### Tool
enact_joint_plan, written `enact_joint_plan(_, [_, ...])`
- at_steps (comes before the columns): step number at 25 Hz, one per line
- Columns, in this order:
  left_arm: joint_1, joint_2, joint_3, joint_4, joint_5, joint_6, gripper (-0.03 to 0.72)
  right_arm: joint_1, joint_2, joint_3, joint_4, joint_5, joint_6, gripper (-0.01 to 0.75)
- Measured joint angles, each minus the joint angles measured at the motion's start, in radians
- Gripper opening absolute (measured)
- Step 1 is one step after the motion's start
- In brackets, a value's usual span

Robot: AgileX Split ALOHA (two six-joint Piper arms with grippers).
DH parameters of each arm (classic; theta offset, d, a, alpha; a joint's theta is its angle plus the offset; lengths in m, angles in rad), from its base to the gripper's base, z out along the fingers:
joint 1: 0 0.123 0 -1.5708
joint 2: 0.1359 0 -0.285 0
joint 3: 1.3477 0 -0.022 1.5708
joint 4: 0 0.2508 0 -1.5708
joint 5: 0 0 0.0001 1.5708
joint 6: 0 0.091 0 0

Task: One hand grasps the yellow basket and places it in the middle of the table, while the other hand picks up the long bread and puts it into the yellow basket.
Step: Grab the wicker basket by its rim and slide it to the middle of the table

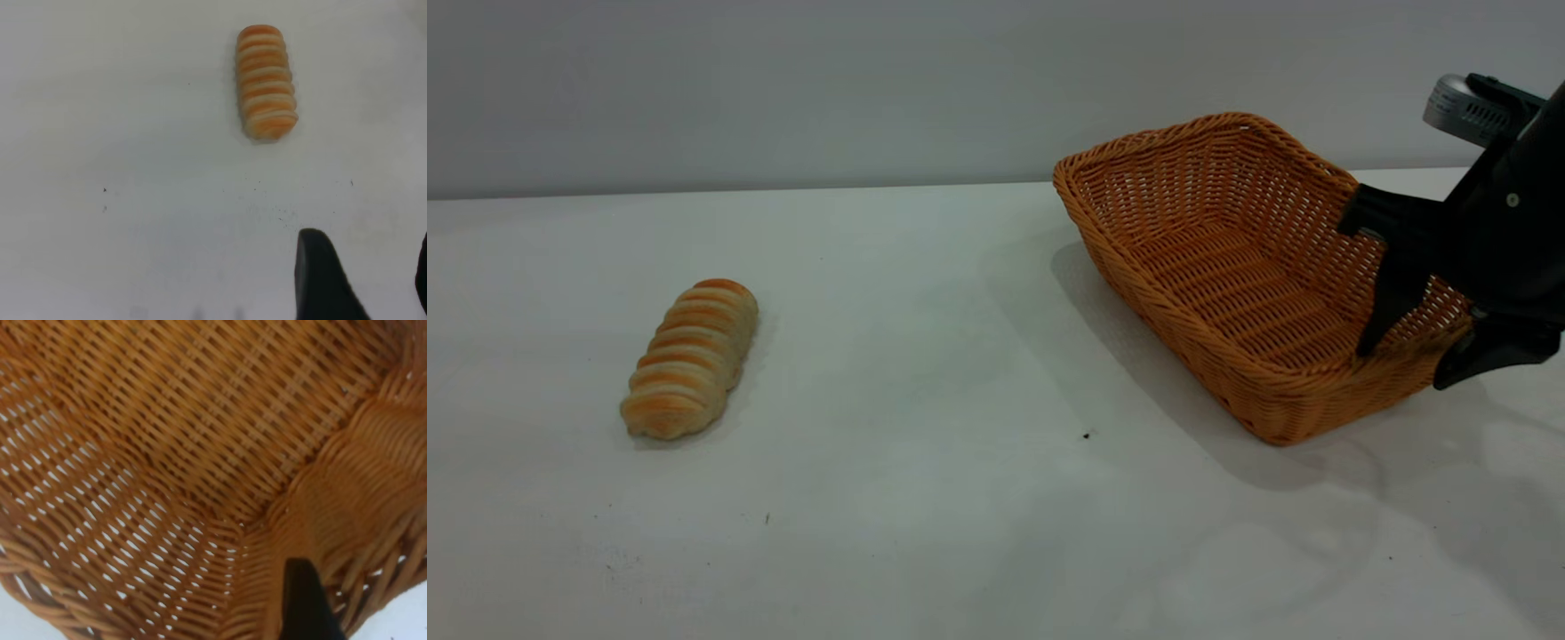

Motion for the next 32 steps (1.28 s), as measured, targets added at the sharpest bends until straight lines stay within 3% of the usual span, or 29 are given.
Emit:
enact_joint_plan(8, [0.000,0.000,0.000,-0.001,0.001,0.000,0.401,0.000,0.084,-0.042,0.017,-0.033,0.002,0.483])
enact_joint_plan(11, [0.000,0.000,0.000,-0.001,0.001,0.002,0.401,0.000,0.086,-0.042,0.019,-0.039,0.004,0.441])
enact_joint_plan(17, [0.000,0.000,0.000,-0.001,0.001,0.002,0.401,0.000,0.087,-0.051,0.021,-0.069,-0.049,0.098])
enact_joint_plan(22, [0.000,0.000,0.000,-0.001,0.001,0.002,0.401,-0.001,0.087,-0.066,0.021,-0.037,-0.125,0.098])
enact_joint_plan(32, [0.000,0.000,0.000,-0.032,0.002,0.002,0.401,0.027,0.097,-0.269,0.096,0.266,-0.388,0.098])
